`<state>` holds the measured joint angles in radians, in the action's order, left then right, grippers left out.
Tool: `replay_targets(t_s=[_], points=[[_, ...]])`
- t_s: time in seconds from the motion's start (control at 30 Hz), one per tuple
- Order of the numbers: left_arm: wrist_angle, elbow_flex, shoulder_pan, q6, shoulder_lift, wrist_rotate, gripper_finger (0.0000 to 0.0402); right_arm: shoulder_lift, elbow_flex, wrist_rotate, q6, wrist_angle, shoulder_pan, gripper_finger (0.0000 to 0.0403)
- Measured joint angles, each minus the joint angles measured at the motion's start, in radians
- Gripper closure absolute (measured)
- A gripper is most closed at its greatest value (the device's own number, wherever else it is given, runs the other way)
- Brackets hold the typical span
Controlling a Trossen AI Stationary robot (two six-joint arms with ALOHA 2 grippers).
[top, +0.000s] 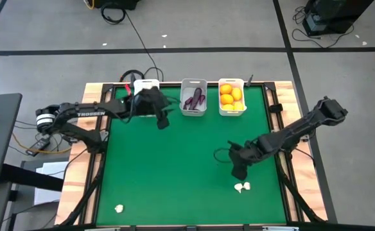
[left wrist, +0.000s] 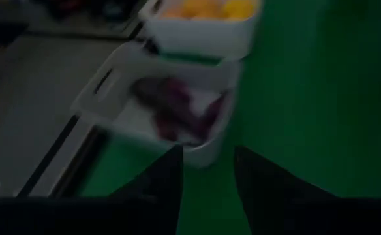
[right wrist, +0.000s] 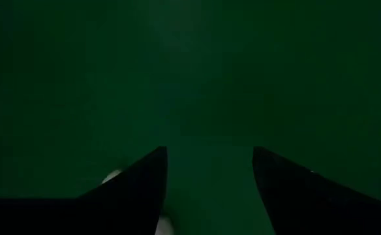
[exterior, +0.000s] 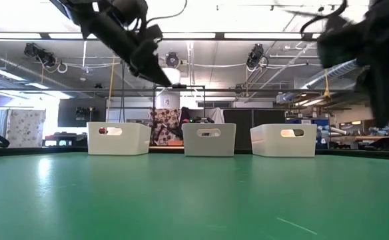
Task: Sort produce into baskets
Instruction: Put the garlic into the left white bin
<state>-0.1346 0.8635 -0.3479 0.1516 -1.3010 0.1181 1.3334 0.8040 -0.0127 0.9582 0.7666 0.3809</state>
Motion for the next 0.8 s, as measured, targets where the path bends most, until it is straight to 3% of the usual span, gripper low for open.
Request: replay_targets(t_s=[0.17,0.33,0.6,0.8], points=[[0.014,0.000,0.115,-0.002,0.029,0.012,0.0260,0.006,0.000,0.074,0.006,-0.083,0.118,0.0170],[-0.098,0.000,0.215,-0.087,0.154,0.111,0.0260,0.006,0.000,0.218,-0.137,-0.273,0.128,0.0170],[-0.451,0.000,0.453,-0.477,0.343,0.181,0.0261,0.006,0.000,0.326,-0.404,-0.596,0.067,0.0170],[-0.738,0.000,0.632,-0.834,0.362,0.032,0.0261,0.006,-0.013,0.545,-0.463,-0.677,0.056,0.0170]])
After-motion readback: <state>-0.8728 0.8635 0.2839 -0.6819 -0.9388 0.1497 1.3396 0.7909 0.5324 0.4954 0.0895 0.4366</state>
